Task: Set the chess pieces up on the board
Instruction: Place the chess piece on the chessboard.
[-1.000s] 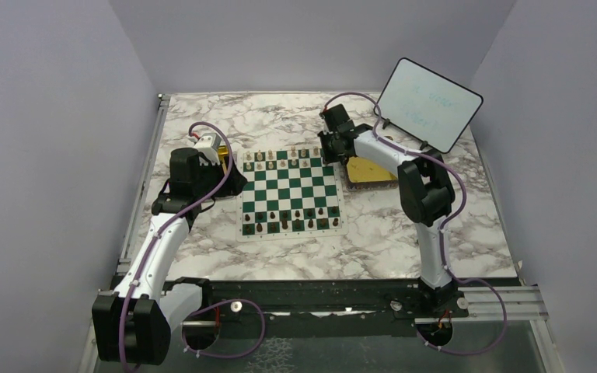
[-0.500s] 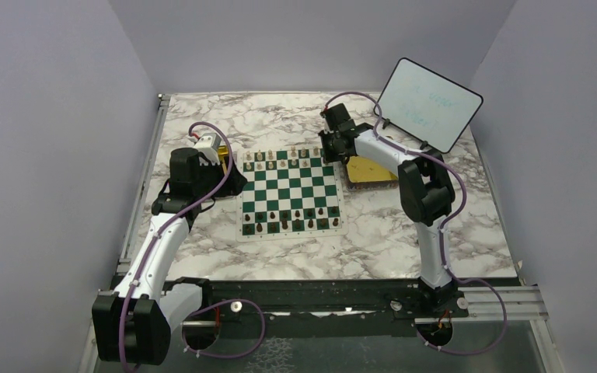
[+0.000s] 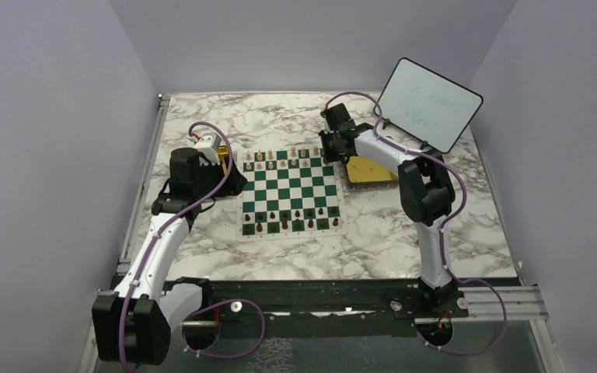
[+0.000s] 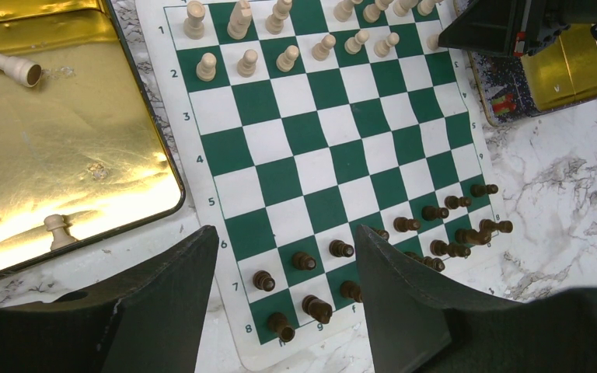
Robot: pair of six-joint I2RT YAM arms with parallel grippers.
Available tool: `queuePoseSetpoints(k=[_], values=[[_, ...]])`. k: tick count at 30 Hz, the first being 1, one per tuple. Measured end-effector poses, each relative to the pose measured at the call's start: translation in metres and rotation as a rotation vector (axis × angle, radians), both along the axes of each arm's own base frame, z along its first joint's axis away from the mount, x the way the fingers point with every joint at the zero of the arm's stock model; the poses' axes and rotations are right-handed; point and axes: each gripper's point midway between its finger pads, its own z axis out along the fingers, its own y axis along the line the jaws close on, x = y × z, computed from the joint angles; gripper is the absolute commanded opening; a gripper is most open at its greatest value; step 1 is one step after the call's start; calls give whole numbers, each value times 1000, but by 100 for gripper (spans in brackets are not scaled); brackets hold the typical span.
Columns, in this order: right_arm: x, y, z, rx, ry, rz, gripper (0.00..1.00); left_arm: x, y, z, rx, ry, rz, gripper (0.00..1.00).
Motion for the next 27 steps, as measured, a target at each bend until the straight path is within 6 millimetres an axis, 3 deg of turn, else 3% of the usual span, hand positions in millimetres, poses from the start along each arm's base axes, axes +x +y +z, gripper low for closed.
queuePoseSetpoints(k=[19,23,27], values=[[0,0,3,3,-4,0,50,1,1,-1,1,3,12,66],[0,0,21,17,-31,1,55,4,8,-4,-1,24,72,67],[-6,-1,63,63,-93,14,62,13,20,-1,-3,44,183,71]])
